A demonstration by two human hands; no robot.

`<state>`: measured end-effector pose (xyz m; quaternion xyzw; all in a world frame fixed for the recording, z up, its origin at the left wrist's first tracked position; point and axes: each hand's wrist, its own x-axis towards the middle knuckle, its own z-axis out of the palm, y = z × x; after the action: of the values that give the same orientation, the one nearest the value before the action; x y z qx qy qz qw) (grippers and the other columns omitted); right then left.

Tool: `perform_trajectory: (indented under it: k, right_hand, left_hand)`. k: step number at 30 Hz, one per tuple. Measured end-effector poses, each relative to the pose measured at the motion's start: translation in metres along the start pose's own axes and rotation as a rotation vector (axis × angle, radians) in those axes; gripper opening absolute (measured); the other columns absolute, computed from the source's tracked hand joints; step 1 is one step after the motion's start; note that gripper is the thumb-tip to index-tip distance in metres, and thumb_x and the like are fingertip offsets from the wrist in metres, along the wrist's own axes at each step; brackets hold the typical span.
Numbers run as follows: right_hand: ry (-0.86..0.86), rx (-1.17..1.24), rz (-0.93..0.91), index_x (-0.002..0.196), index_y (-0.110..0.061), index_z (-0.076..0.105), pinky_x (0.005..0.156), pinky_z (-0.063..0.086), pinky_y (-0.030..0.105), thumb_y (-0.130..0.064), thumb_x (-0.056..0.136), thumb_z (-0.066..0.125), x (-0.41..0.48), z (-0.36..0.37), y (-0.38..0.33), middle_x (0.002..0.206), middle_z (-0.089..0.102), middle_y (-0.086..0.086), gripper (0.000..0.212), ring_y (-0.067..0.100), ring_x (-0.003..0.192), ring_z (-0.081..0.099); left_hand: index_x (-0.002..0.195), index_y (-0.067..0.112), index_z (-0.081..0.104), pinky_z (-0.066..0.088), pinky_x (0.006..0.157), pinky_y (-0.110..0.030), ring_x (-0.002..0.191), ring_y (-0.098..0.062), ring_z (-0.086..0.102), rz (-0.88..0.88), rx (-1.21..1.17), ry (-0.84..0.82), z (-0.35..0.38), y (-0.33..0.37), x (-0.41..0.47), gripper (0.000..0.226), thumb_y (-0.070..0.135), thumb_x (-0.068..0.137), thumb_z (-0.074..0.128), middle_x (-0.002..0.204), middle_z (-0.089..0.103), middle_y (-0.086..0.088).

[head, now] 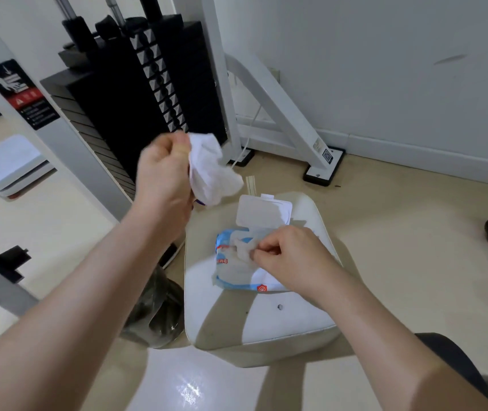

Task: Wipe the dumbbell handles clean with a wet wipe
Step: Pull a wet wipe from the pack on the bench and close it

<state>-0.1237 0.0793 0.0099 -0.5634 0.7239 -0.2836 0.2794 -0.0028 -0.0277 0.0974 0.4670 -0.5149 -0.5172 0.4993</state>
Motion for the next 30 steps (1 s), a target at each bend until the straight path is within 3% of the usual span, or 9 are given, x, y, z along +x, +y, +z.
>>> perform_trajectory:
  k: [2, 5, 8, 10, 13, 16, 22, 26, 30]
  right_hand:
    - [0.024, 0.050, 0.000, 0.065, -0.013, 0.066, 0.060, 0.044, 0.032, -0.026, 0.083, 0.066, 0.005, -0.001, 0.002, 0.067, 0.057, 0.004, 0.023, 0.019, 0.064, 0.053]
    - [0.117, 0.077, -0.002, 0.078, -0.018, 0.067, 0.072, 0.052, 0.034, -0.023, 0.077, 0.072, 0.010, -0.002, 0.003, 0.082, 0.065, -0.004, 0.007, 0.018, 0.078, 0.060]
    - [0.039, -0.072, -0.042, 0.076, -0.027, 0.062, 0.073, 0.052, 0.031, -0.024, 0.073, 0.073, 0.016, -0.001, 0.001, 0.081, 0.065, -0.010, 0.012, 0.015, 0.080, 0.060]
    - [-0.018, -0.127, -0.028, 0.069, -0.027, 0.062, 0.072, 0.053, 0.031, -0.027, 0.071, 0.075, 0.024, -0.005, 0.000, 0.073, 0.065, -0.010, 0.014, 0.013, 0.076, 0.062]
    - [-0.030, -0.171, -0.033, 0.067, -0.023, 0.065, 0.069, 0.054, 0.032, -0.029, 0.071, 0.074, 0.032, -0.010, -0.003, 0.071, 0.064, -0.009, 0.012, 0.014, 0.074, 0.062]
    - [0.040, -0.210, -0.128, 0.074, -0.025, 0.064, 0.071, 0.052, 0.035, -0.027, 0.079, 0.066, 0.025, -0.003, -0.003, 0.085, 0.059, -0.007, 0.006, 0.017, 0.079, 0.058]
    - [-0.140, -0.290, -0.237, 0.096, -0.027, 0.071, 0.078, 0.045, 0.035, -0.044, 0.091, 0.046, 0.005, -0.014, 0.000, 0.096, 0.043, -0.004, 0.031, 0.012, 0.088, 0.042]
    - [-0.243, -0.489, -0.219, 0.077, -0.030, 0.050, 0.088, 0.038, 0.041, -0.048, 0.085, 0.046, 0.007, -0.012, -0.006, 0.095, 0.031, -0.003, 0.020, 0.015, 0.093, 0.029]
    - [-0.382, -0.396, -0.059, 0.075, -0.034, 0.052, 0.089, 0.033, 0.039, -0.046, 0.082, 0.052, 0.023, -0.009, -0.007, 0.103, 0.034, -0.002, 0.013, 0.016, 0.102, 0.029]
  left_hand:
    - [0.080, 0.017, 0.059, 0.045, 0.053, -0.028, 0.058, -0.014, 0.053, 0.079, 0.142, -0.130, -0.006, 0.004, 0.005, 0.022, 0.016, 0.099, 0.047, 0.068, 0.056, -0.001]
    - [0.083, 0.006, 0.061, 0.050, 0.053, -0.023, 0.061, -0.014, 0.054, -0.123, 0.272, -0.557, -0.021, -0.010, 0.000, 0.022, -0.004, 0.094, 0.045, 0.071, 0.058, -0.007]
    - [0.059, 0.012, 0.060, 0.039, 0.042, -0.021, 0.051, -0.016, 0.046, -0.318, 0.386, -0.519, -0.034, -0.025, 0.002, 0.040, -0.013, 0.082, 0.040, 0.058, 0.052, -0.005]
    - [0.059, 0.016, 0.059, 0.036, 0.048, -0.024, 0.056, -0.020, 0.046, -0.265, 0.668, -0.430, -0.038, -0.030, 0.005, 0.024, 0.007, 0.079, 0.048, 0.060, 0.049, -0.002]
    - [0.079, 0.019, 0.068, 0.044, 0.064, -0.029, 0.074, -0.017, 0.056, -0.199, 1.177, -0.698, -0.035, -0.033, -0.006, 0.034, 0.053, 0.078, 0.065, 0.071, 0.060, 0.002]
    - [0.082, 0.022, 0.069, 0.050, 0.067, -0.030, 0.075, -0.012, 0.061, 0.010, 1.385, -0.766, -0.029, -0.041, -0.014, 0.035, 0.056, 0.076, 0.068, 0.078, 0.067, 0.006]
    - [0.067, 0.009, 0.070, 0.039, 0.050, -0.011, 0.049, -0.003, 0.050, -0.158, 0.870, -0.694, -0.025, -0.053, -0.016, 0.022, 0.014, 0.085, 0.060, 0.060, 0.065, -0.004]
    - [0.064, 0.004, 0.067, 0.039, 0.058, -0.025, 0.058, -0.015, 0.049, -0.159, 0.630, -0.767, -0.025, -0.056, -0.017, 0.018, 0.019, 0.071, 0.062, 0.060, 0.057, -0.010]
    - [0.067, 0.002, 0.065, 0.039, 0.060, -0.026, 0.058, -0.014, 0.047, -0.099, 0.544, -0.785, -0.027, -0.059, -0.013, 0.020, 0.020, 0.073, 0.059, 0.061, 0.054, -0.009]
